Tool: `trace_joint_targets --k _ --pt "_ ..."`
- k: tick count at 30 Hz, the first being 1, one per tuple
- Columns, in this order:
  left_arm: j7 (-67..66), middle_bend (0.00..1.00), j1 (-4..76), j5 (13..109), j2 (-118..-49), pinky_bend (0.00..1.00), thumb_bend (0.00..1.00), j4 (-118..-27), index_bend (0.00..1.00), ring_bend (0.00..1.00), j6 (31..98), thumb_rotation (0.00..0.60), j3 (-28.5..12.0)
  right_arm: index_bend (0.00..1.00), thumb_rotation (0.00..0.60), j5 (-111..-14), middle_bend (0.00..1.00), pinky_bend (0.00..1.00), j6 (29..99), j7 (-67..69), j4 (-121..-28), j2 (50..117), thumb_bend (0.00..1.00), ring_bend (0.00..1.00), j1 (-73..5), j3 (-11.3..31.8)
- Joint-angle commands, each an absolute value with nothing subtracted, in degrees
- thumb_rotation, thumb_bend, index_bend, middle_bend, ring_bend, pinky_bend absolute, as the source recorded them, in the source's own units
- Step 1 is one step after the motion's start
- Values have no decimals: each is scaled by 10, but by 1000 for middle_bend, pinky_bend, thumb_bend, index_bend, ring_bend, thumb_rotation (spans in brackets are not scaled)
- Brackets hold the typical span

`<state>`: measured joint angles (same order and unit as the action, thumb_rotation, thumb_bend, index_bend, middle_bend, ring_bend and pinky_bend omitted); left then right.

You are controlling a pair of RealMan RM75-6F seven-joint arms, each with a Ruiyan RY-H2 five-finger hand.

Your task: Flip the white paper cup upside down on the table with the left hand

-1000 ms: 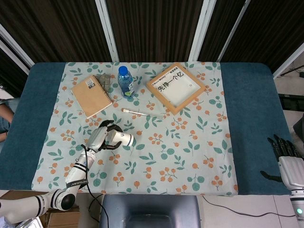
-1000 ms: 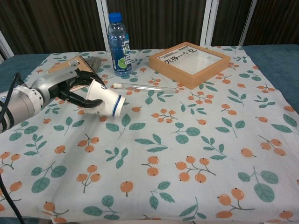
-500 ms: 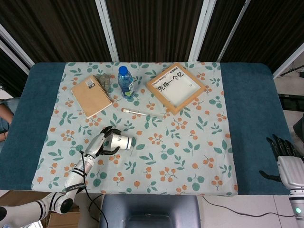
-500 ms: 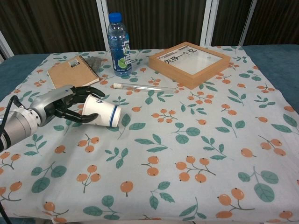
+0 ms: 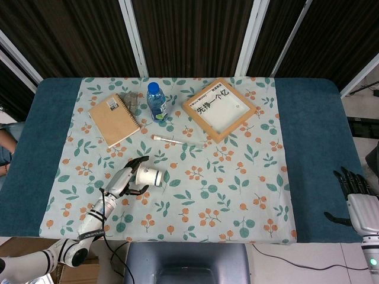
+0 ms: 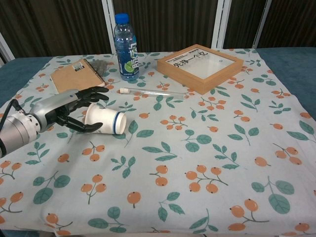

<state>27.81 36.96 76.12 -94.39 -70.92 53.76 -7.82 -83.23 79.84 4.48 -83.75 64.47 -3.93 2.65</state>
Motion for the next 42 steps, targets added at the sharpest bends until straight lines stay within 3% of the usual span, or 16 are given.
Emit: trace_joint_targets --k 1,3,7,12,18,33,42 --pt "264 24 370 770 -937 0 334 -716 21 0 546 600 -77 0 600 -832 0 0 797 47 -836 645 196 0 -39 26" --pt "172 1 382 833 -884 0 318 -764 1 0 565 600 -52 0 600 -826 0 0 789 49 -827 647 197 0 -41 27" --pt "-2 0 386 839 -846 0 313 -841 0 0 586 600 -54 0 600 -824 0 0 790 55 -822 649 197 0 -43 30" --pt "-265 0 399 835 -856 0 311 -871 0 0 607 600 -61 0 600 -826 0 0 793 54 -823 650 197 0 -42 30" --pt "-445 0 423 732 -887 0 305 -895 0 0 561 600 -75 0 600 -828 0 0 790 57 -821 653 196 0 -42 28" --pt "-565 0 481 512 -936 0 301 -865 0 0 524 600 -82 0 600 -822 0 0 778 83 -794 661 197 0 -46 29" --pt "-568 0 500 487 -942 0 318 -854 0 0 545 600 -76 0 600 -822 0 0 777 84 -792 662 197 0 -46 28"
